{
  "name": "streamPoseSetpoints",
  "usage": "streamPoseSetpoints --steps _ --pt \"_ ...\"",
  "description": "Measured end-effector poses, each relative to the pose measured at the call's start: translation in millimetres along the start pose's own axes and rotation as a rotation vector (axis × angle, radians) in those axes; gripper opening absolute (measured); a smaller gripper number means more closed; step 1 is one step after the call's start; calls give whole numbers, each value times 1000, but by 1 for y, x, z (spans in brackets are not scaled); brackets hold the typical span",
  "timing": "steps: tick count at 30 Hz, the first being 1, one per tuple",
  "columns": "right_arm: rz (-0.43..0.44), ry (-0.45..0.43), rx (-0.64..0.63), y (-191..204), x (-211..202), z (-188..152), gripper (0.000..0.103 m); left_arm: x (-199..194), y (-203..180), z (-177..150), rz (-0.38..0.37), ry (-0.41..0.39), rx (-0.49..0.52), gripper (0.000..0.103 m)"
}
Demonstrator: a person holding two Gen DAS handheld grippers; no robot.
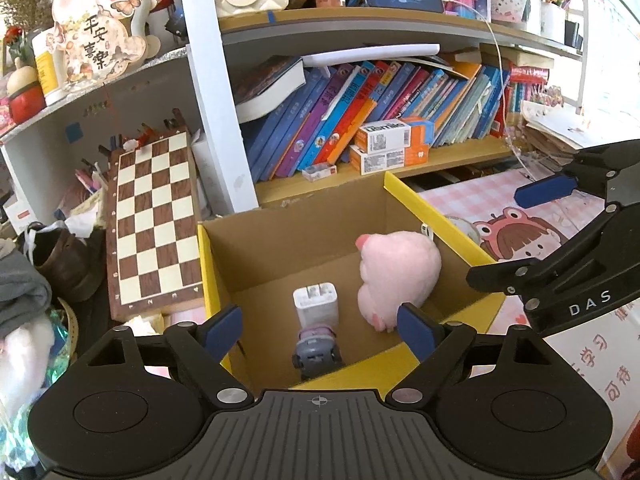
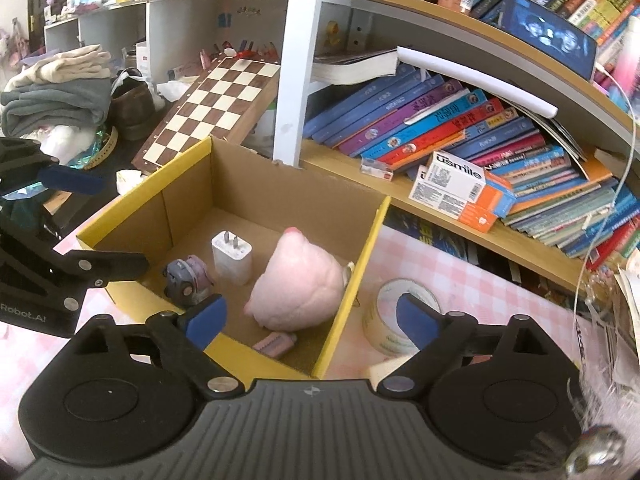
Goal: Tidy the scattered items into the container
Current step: 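Withdraw both tools from the box toward the tape roll and white block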
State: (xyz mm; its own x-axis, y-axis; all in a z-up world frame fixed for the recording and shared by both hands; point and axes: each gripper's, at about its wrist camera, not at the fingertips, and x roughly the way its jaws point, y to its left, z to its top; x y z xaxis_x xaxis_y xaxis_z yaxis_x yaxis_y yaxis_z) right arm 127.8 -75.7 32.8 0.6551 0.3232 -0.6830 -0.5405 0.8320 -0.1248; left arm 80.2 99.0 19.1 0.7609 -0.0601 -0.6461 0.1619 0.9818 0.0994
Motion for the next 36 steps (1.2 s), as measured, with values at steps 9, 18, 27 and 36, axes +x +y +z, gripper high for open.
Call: streamPoseSetpoints --steps 9,18,27,36 --pt "-21 10 24 -2 -10 -15 98 -7 -5 -7 10 14 -18 87" --pt "-23 2 55 -4 -17 -26 100 -10 -7 -14 26 29 -51 94" --pt "-39 -7 66 -7 -22 -35 100 -12 -17 -20 55 30 -70 95" --pt "-32 5 77 -11 -23 -46 101 -9 -29 -23 52 48 -73 95"
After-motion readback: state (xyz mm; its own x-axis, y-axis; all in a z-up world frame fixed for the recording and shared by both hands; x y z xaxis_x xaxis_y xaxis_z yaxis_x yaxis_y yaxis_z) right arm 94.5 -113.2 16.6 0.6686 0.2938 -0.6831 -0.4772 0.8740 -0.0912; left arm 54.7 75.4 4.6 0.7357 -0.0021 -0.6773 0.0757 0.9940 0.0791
